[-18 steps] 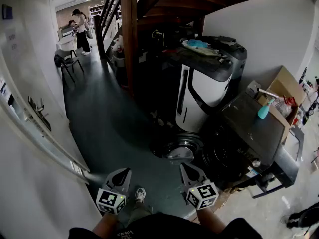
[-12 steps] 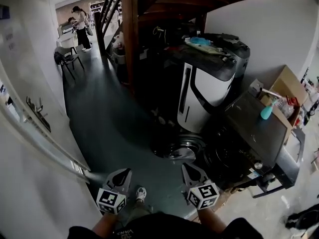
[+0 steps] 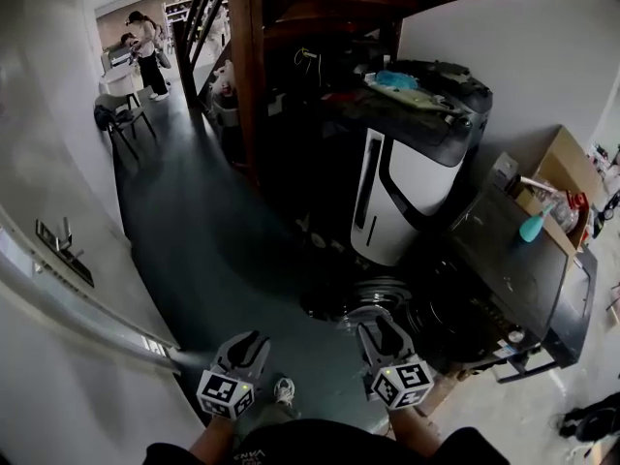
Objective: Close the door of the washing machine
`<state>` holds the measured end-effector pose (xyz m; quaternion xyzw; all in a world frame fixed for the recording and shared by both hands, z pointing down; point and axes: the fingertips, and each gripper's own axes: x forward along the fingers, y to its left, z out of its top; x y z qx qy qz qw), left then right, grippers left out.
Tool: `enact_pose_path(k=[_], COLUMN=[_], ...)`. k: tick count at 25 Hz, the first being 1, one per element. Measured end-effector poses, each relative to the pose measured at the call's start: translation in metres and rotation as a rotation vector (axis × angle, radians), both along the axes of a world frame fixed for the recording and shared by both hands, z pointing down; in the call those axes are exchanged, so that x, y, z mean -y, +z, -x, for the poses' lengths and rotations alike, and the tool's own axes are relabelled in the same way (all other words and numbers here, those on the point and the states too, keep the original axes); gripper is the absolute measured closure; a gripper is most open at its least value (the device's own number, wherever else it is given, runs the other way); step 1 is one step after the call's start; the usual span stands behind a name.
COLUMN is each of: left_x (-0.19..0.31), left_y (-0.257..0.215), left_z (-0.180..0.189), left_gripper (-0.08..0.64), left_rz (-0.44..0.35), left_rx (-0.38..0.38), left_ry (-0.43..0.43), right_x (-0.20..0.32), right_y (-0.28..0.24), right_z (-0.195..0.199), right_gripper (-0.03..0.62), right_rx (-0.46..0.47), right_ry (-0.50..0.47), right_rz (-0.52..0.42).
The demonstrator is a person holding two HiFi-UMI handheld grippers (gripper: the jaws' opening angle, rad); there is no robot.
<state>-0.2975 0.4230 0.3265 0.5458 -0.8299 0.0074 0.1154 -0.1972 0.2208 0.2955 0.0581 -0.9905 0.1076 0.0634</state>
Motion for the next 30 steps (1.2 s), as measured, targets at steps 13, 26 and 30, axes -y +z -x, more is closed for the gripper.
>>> enact_pose_path(k=[13,26,30], left_x=[0.065,0.209,0.246], left_y=[0.067,0.145,0.176], left_z=[0.125,0.139,0.131], left_gripper=[0.38,0.316,0.296], left_rz=[0.114,0.218,0.269], left_rx=[-0.081,-0.037,-0.043], left_ry=[0.325,0.622,0.672], right_x=[0.028,0.077,0.096], right_y=[0.033,0.083,0.093], right_z=[0.063,0.008,-0.01], right_gripper=[0.348,0.341,0.342], right_rx=[-0.063,-0.131,-0.138], right_ry=[0.31,0.564,0.587], right_rz=[0.096,0.176,0.184])
